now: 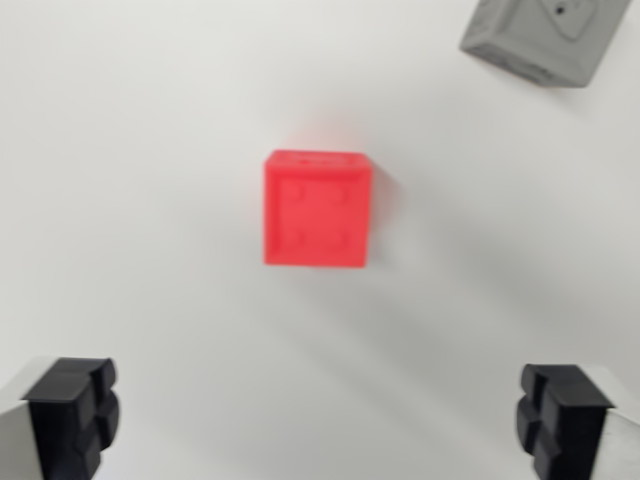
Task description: Destack cube
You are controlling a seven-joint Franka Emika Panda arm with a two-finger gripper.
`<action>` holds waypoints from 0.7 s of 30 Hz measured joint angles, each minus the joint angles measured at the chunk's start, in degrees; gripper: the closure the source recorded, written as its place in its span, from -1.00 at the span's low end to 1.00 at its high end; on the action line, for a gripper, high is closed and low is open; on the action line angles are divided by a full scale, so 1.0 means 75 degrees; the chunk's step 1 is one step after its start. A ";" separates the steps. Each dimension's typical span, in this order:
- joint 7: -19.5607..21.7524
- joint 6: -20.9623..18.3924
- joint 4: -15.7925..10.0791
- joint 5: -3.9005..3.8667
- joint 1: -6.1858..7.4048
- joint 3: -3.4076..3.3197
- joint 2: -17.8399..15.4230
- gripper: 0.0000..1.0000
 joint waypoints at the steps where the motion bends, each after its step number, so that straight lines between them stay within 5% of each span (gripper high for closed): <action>1: -0.0002 -0.0130 0.0035 0.0001 0.0000 0.0000 -0.0097 -1.00; 21: -0.0012 -0.1850 0.0698 0.0008 0.0001 -0.0010 -0.1148 -1.00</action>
